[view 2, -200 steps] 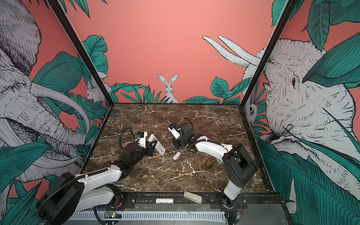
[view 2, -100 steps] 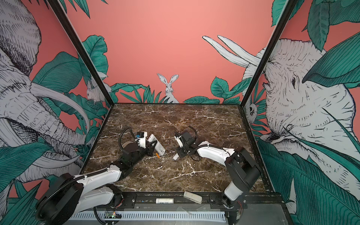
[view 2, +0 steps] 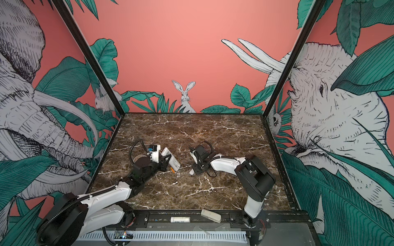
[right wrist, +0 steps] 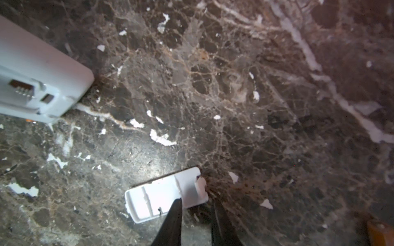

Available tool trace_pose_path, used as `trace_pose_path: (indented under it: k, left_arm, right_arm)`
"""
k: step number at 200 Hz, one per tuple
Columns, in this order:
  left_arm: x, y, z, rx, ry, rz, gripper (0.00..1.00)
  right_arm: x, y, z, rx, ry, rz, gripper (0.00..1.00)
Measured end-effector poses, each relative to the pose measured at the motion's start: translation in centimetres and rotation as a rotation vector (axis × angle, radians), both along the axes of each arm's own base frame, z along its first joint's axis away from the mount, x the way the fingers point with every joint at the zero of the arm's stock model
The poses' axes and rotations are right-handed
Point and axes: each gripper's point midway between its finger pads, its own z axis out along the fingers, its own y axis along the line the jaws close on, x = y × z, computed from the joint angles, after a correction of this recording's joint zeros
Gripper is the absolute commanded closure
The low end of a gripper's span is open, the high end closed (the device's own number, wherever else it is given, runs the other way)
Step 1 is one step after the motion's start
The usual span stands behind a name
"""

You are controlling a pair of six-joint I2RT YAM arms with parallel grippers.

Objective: Load the batteries into the remote control

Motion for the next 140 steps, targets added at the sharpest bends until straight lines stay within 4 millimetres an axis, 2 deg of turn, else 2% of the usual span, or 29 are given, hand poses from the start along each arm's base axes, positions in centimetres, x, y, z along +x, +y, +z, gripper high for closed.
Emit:
trace_pose_path:
  k: [35, 54, 85, 112, 140]
  left_arm:
    - [-0.3, 0.2, 0.0, 0.005, 0.009, -0.003, 0.98]
    - [-0.6, 0.2, 0.1, 0.007, 0.014, -0.007, 0.98]
    - [-1.2, 0.6, 0.5, 0.011, 0.019, -0.010, 0.97]
    - [-1.9, 1.1, 2.1, -0.001, -0.009, -0.013, 0.97]
    - [-2.5, 1.4, 4.9, -0.024, -0.057, -0.020, 0.98]
  right_arm:
    - [0.9, 0.4, -0.1, -0.010, -0.016, 0.000, 0.81]
    - [1.3, 0.6, -0.2, -0.017, -0.023, 0.005, 0.87]
    - [2.7, 1.2, -0.2, -0.021, -0.039, 0.008, 0.90]
    - [4.6, 1.1, 0.0, -0.038, -0.060, 0.004, 0.92]
    - [7.7, 0.6, 0.5, -0.060, -0.087, -0.009, 0.91]
